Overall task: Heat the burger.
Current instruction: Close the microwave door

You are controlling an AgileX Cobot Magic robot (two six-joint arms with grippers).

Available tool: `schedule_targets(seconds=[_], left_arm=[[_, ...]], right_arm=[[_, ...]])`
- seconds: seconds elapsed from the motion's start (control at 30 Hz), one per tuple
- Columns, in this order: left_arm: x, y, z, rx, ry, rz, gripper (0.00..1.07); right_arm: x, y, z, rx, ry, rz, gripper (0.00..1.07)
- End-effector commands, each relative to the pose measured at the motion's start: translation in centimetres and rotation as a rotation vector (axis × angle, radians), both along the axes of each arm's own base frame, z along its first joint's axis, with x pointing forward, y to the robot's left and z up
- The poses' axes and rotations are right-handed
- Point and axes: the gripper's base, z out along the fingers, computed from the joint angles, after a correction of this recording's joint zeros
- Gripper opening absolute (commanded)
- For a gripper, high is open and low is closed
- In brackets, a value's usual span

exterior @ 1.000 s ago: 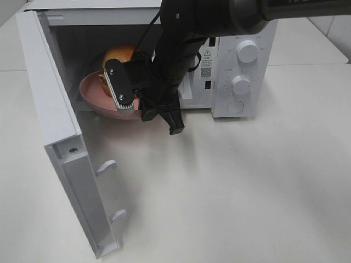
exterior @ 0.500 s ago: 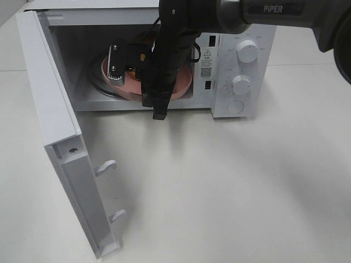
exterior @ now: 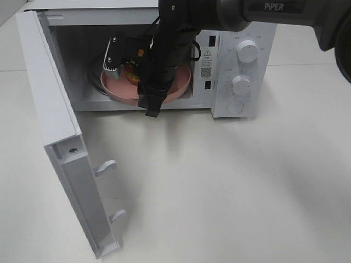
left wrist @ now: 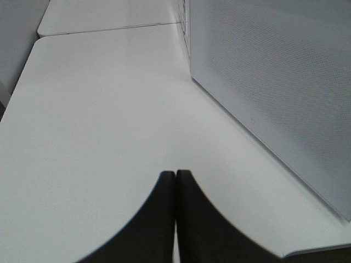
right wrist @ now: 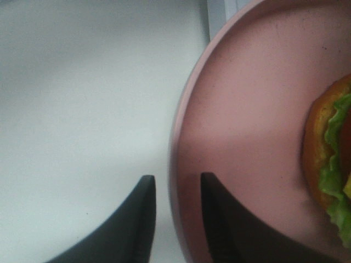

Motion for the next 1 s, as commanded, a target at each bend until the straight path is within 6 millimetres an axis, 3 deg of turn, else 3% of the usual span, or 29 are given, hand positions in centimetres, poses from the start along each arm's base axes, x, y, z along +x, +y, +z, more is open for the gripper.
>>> schedule_targets(seconds=[0.03, 0.33, 0.37, 0.53, 0.67, 1.0], left_arm=[[-0.3, 0.0, 0.0, -0.006, -0.033, -0.002, 0.00], [-0.3, 0.0, 0.0, -0.006, -0.033, -0.002, 0.00], [-0.3, 0.0, 0.0, -0.006, -0.033, -0.002, 0.00], [-0.3, 0.0, 0.0, -0.006, -0.033, -0.002, 0.00], [-0.3, 0.0, 0.0, -0.006, -0.033, -0.002, 0.00], [-0.3, 0.0, 0.0, -0.006, -0.033, -0.002, 0.00]], right_arm=[[-0.3, 0.0, 0.5, 0.021, 0.052, -0.089, 0.47], [-0.7, -0.3, 0.9, 0.055, 0.146, -0.290, 0.60], [-0.8, -0.3, 1.7, 0.080, 0.153, -0.341, 0.66], [-1.3, -0.7, 3.7, 0.109, 0.178, -0.419, 0.75], [-1.6, -0.9, 4.7, 0.131, 0.197, -0.484, 0.75], [-2.8, -1.8, 6.5, 0.173, 0.359, -0.871, 0.75]])
